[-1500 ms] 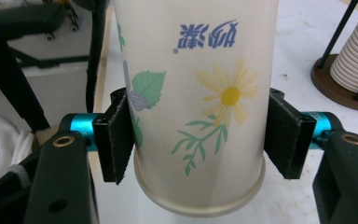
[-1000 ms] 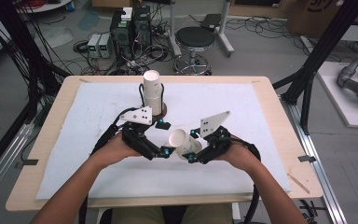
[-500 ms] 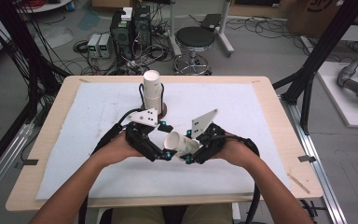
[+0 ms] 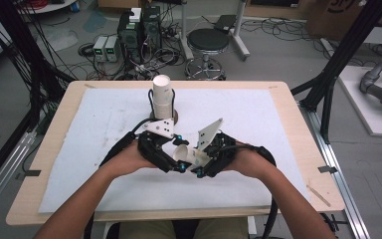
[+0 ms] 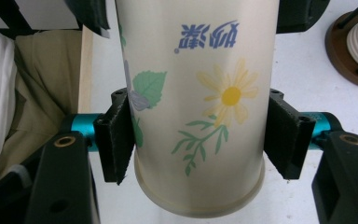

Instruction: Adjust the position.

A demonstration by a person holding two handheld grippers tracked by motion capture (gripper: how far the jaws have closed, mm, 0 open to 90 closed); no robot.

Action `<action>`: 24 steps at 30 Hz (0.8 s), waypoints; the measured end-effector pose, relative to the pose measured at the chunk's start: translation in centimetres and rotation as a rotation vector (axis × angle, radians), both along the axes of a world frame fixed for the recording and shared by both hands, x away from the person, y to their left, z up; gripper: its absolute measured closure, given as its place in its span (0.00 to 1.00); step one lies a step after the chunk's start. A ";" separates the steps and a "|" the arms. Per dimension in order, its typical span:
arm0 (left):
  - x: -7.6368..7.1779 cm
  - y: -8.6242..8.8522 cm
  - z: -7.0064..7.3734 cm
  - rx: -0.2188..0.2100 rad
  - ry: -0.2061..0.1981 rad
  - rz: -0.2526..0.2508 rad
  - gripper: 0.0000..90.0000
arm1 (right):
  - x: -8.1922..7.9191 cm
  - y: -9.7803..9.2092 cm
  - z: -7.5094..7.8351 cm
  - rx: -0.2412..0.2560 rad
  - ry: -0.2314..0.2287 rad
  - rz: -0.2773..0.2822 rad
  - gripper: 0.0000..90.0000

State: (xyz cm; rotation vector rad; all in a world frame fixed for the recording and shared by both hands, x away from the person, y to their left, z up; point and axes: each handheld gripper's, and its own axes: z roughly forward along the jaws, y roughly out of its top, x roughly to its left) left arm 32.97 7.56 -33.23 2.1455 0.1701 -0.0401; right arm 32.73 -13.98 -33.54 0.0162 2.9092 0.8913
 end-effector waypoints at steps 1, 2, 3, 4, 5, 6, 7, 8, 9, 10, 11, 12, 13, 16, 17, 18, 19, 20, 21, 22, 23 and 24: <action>0.0 0.0 0.0 0.000 0.000 0.000 0.35 | 0.0 0.0 0.0 0.000 0.000 0.000 0.38; 0.0 0.0 0.0 0.001 0.002 -0.009 0.36 | 0.0 0.1 0.0 -0.006 0.002 0.003 0.38; 0.0 0.0 0.0 0.001 0.002 -0.009 0.38 | 0.0 0.1 0.0 -0.006 0.002 0.003 0.38; 0.0 0.0 -0.1 0.005 0.002 -0.010 0.38 | 0.0 0.1 -0.1 -0.011 0.012 0.000 0.38; 0.0 0.0 -0.1 0.005 0.002 -0.010 0.38 | 0.0 0.1 -0.1 -0.015 0.011 -0.001 0.38; 0.0 0.0 -0.1 0.007 0.002 -0.011 0.38 | 0.0 0.1 -0.1 -0.015 0.011 -0.001 0.38; 0.0 -0.1 -0.1 0.008 0.002 -0.011 0.39 | 0.0 0.1 -0.1 -0.021 0.018 -0.003 0.38; 0.0 -0.1 -0.2 0.020 0.000 -0.015 0.39 | 0.0 0.2 -0.2 -0.022 0.022 -0.001 0.38; 0.0 -0.1 -0.3 0.029 -0.002 -0.019 0.39 | 0.0 0.2 -0.3 -0.027 0.029 0.000 0.38; 0.0 -0.2 -0.3 0.038 -0.003 -0.026 0.40 | 0.0 0.2 -0.3 -0.032 0.033 0.001 0.38; 0.0 -0.2 -0.3 0.038 -0.003 -0.026 0.40 | 0.0 0.2 -0.3 -0.032 0.033 0.001 0.38; 0.0 -0.2 -0.4 0.042 -0.004 -0.029 0.40 | 0.0 0.2 -0.4 -0.037 0.036 0.005 0.38; 0.0 -0.2 -0.4 0.045 -0.004 -0.030 0.41 | 0.1 0.3 -0.5 -0.045 0.041 0.003 0.38; 0.0 -0.2 -0.4 0.042 -0.002 -0.032 0.42 | 0.1 0.2 -0.5 -0.042 0.049 0.002 0.38; 0.0 -0.2 -0.4 0.042 -0.002 -0.032 0.42 | 0.1 0.2 -0.5 -0.042 0.049 0.002 0.38; 0.0 -0.2 -0.4 0.040 0.000 -0.032 0.42 | 0.1 0.2 -0.5 -0.040 0.047 0.001 0.38; 0.0 -0.2 -0.4 0.038 0.001 -0.031 0.42 | 0.1 0.1 -0.4 -0.034 0.050 0.000 0.37; 0.0 -0.2 -0.3 0.036 -0.007 -0.032 0.42 | 0.1 0.1 -0.4 -0.034 0.048 -0.001 0.35; 0.0 -0.2 -0.3 0.036 -0.007 -0.032 0.42 | 0.1 0.0 -0.3 -0.026 0.053 -0.005 0.34; 0.0 -0.1 -0.2 0.029 -0.015 -0.027 0.42 | 0.2 -0.1 -0.3 -0.016 0.061 -0.010 0.34; 0.0 -0.1 -0.2 0.029 -0.015 -0.027 0.42 | 0.2 -0.1 -0.3 -0.016 0.061 -0.010 0.34; 0.0 0.0 -0.2 0.025 -0.017 -0.022 0.42 | 0.4 -0.4 -0.2 0.005 0.057 -0.022 0.29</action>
